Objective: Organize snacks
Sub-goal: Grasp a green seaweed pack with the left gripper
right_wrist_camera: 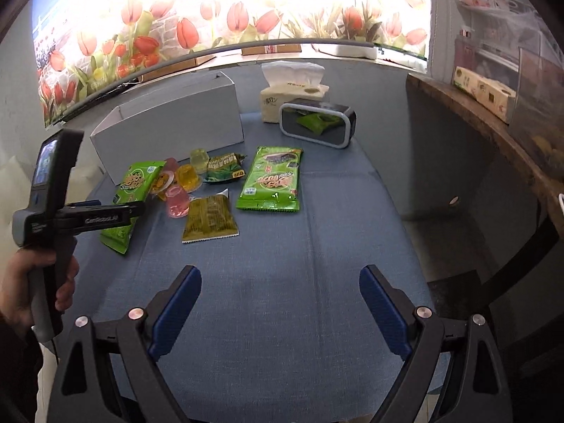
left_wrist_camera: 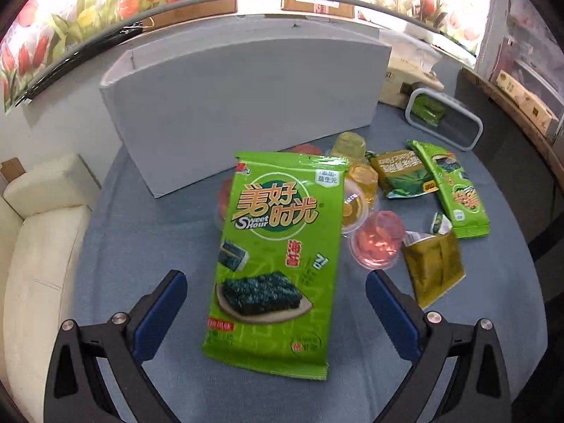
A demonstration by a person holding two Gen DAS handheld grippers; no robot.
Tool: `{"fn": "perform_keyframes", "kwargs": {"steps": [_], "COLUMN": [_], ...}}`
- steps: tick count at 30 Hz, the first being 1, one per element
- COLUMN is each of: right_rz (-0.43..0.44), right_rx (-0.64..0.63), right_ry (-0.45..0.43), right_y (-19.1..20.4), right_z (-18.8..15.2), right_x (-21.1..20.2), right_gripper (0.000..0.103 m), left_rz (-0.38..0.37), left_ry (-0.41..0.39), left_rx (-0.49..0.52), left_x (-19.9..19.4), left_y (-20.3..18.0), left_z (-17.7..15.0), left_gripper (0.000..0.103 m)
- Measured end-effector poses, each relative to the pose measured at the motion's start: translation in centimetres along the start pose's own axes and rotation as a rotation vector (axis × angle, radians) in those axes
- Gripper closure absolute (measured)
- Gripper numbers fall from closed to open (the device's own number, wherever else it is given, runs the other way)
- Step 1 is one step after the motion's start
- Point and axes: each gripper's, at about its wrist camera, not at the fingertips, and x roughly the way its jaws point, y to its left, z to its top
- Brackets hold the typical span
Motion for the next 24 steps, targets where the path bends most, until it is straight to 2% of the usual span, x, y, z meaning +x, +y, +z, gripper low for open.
{"fn": "perform_keyframes", "kwargs": {"steps": [2,3,4,9,15,20,24], "right_rz": [-0.009,-0.009,-0.011,-0.034,-0.034,-0.035,-0.033], "right_rx": [0.000,-0.001,-0.001,-0.020,-0.003,-0.027,0.002], "right_ry": [-0.001,-0.003,-0.005,-0.028,0.003,0.017,0.052], "right_y": [0.0,0.0,0.0,0.2,0.0,0.8,0.9], "right_z": [0.0,0.0,0.0,0.4,1.0,2.2,4.1], "right_x": [0.0,-0.1,-0.1,-0.2,0.9,2.9,5.8], "right_gripper": [0.009,0.009,0.009,0.009,0.009,0.009,0.009], "left_rz": [0.004,0.014,0.014,-0.020,-0.031,-0.028,-0.035], "left_ry": [0.013,0.023,0.030,0.043,0.045,0.019,-0.002], "left_rx": [0.000,0.005,0.006,-0.001,-0.009,-0.004,-0.008], "left_x": [0.7,1.0,1.2,2.2,1.6,-0.1,-2.3], "left_y": [0.1,0.1,0.1,0.6,0.8,0.5,0.6], "left_z": [0.2,0.3,0.4,0.7,0.6,0.3,-0.6], "left_gripper": [0.009,0.019,0.024,0.029,0.037,0.037,0.037]}}
